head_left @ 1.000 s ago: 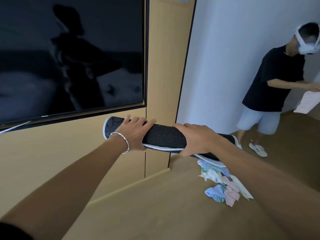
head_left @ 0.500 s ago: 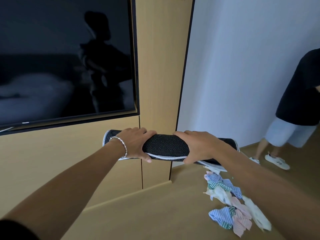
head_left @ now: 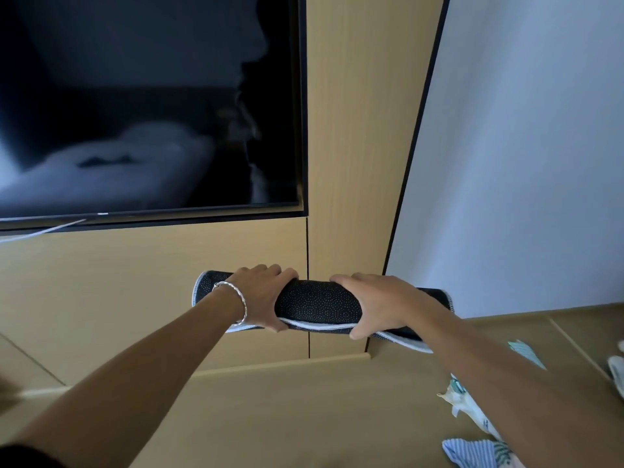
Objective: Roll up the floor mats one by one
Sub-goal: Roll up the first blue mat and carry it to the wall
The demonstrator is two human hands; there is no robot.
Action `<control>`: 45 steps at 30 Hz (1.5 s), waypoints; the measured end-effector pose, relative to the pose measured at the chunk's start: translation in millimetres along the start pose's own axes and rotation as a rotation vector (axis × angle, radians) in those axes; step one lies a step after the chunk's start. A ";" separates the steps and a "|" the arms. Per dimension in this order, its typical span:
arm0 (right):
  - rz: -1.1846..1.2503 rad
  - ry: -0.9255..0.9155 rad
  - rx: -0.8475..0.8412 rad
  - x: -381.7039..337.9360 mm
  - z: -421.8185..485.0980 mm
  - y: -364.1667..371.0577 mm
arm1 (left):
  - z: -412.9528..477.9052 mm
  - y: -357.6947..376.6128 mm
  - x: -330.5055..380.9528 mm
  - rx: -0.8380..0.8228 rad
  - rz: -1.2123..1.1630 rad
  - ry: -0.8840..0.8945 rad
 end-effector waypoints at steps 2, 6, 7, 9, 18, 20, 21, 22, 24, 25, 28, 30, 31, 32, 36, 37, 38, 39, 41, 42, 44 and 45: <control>-0.001 -0.001 -0.026 8.7 11.7 9.1 | 13.3 10.6 -1.4 -0.053 -0.037 0.008; 0.021 0.056 -0.088 42.8 27.2 17.3 | 53.7 23.0 4.2 -0.117 -0.092 0.067; 0.023 0.074 -0.105 53.6 31.0 16.0 | 67.3 24.1 6.1 -0.119 -0.105 0.088; 0.019 0.115 -0.133 77.2 40.3 9.4 | 96.8 24.0 10.3 -0.111 -0.134 0.129; -0.058 0.248 -0.201 162.8 112.7 -14.1 | 213.0 32.2 -8.3 -0.074 -0.244 0.203; -0.042 0.248 -0.220 170.7 130.9 -2.6 | 226.1 42.5 -15.8 -0.080 -0.256 0.198; -0.029 0.249 -0.233 174.0 138.1 5.7 | 230.5 49.4 -17.5 -0.091 -0.262 0.194; -0.015 0.247 -0.240 176.9 144.3 14.5 | 234.2 57.2 -18.6 -0.103 -0.267 0.189; 0.007 0.241 -0.246 182.4 154.9 31.8 | 241.4 75.7 -19.5 -0.139 -0.266 0.173; 0.011 0.235 -0.243 185.5 159.8 40.2 | 244.5 84.4 -19.1 -0.160 -0.266 0.165; 0.001 0.236 -0.227 200.0 171.4 66.6 | 253.0 108.0 -12.9 -0.205 -0.269 0.137; 0.007 0.247 -0.256 213.1 177.6 88.4 | 258.9 122.5 -5.2 -0.234 -0.271 0.119; 0.010 0.244 -0.280 219.6 180.1 100.4 | 262.0 131.5 0.4 -0.255 -0.279 0.109; 0.009 0.235 -0.303 226.1 181.7 112.3 | 264.3 140.7 7.3 -0.276 -0.291 0.097; 0.002 0.159 -0.379 254.6 179.4 156.8 | 275.0 174.1 41.5 -0.358 -0.321 0.043; 0.009 0.134 -0.410 264.5 178.6 169.4 | 278.1 183.4 52.2 -0.381 -0.335 0.016; 0.017 0.116 -0.428 271.5 177.1 179.2 | 279.9 189.8 60.4 -0.395 -0.341 0.000; 0.022 0.100 -0.440 277.4 175.6 187.6 | 282.2 195.4 67.7 -0.399 -0.341 -0.009; 0.018 0.044 -0.464 292.7 175.5 210.8 | 291.2 214.7 85.0 -0.424 -0.334 -0.050; 0.010 0.017 -0.479 299.2 175.9 223.8 | 295.4 226.2 92.7 -0.434 -0.337 -0.068; 0.006 -0.021 -0.509 309.5 178.5 250.7 | 300.1 253.4 106.2 -0.457 -0.358 -0.108; 0.011 -0.035 -0.520 313.3 180.5 265.2 | 301.1 268.0 112.2 -0.464 -0.366 -0.125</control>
Point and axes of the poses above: each hand's wrist, its own z-axis towards the middle knuckle, its own y-axis out of the palm, x = y × z, the point moved 8 cm from there along z, towards the middle knuckle, and after that the axes turned 5 degrees about -x, right-handed, at the moved point
